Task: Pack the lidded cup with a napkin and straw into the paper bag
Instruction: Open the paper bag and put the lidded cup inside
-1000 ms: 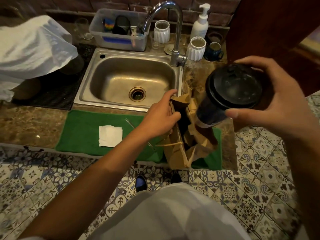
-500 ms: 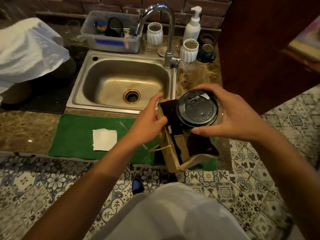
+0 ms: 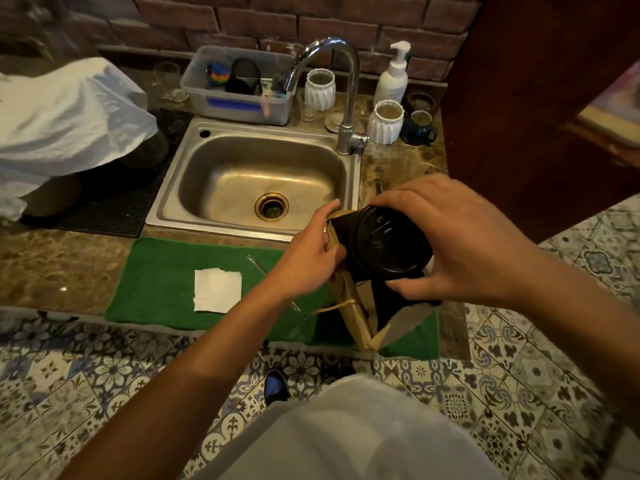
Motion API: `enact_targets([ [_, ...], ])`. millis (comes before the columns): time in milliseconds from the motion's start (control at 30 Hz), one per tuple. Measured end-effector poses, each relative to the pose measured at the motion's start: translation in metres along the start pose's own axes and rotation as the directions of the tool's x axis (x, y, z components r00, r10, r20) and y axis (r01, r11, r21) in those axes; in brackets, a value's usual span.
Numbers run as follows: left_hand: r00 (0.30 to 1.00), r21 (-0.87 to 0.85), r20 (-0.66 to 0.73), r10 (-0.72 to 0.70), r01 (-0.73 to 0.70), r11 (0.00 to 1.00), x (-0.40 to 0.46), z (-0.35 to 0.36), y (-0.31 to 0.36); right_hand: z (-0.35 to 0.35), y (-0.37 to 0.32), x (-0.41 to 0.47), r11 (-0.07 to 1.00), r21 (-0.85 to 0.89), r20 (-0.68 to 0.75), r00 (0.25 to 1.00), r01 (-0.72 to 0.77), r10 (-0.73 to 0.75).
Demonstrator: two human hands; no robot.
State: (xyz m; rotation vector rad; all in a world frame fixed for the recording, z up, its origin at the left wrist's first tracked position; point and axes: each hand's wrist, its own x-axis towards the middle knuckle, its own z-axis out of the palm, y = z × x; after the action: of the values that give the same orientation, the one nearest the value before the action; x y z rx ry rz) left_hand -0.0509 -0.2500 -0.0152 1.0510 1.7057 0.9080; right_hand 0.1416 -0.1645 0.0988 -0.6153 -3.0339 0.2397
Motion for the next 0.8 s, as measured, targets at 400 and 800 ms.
enact_targets([
  [400, 1.0, -0.107, -0.016, 0.007, -0.009, 0.994, 0.005, 0.0, -0.007, 0.008, -0.012, -0.009, 0.979, 0.05, 0.179, 0.963, 0.195, -0.201],
  [800, 1.0, -0.118, 0.0, 0.024, -0.024, 0.993, -0.006, 0.003, -0.01, 0.057, 0.037, 0.008, 0.975, 0.205, 0.313, 0.95, -0.081, 0.013],
])
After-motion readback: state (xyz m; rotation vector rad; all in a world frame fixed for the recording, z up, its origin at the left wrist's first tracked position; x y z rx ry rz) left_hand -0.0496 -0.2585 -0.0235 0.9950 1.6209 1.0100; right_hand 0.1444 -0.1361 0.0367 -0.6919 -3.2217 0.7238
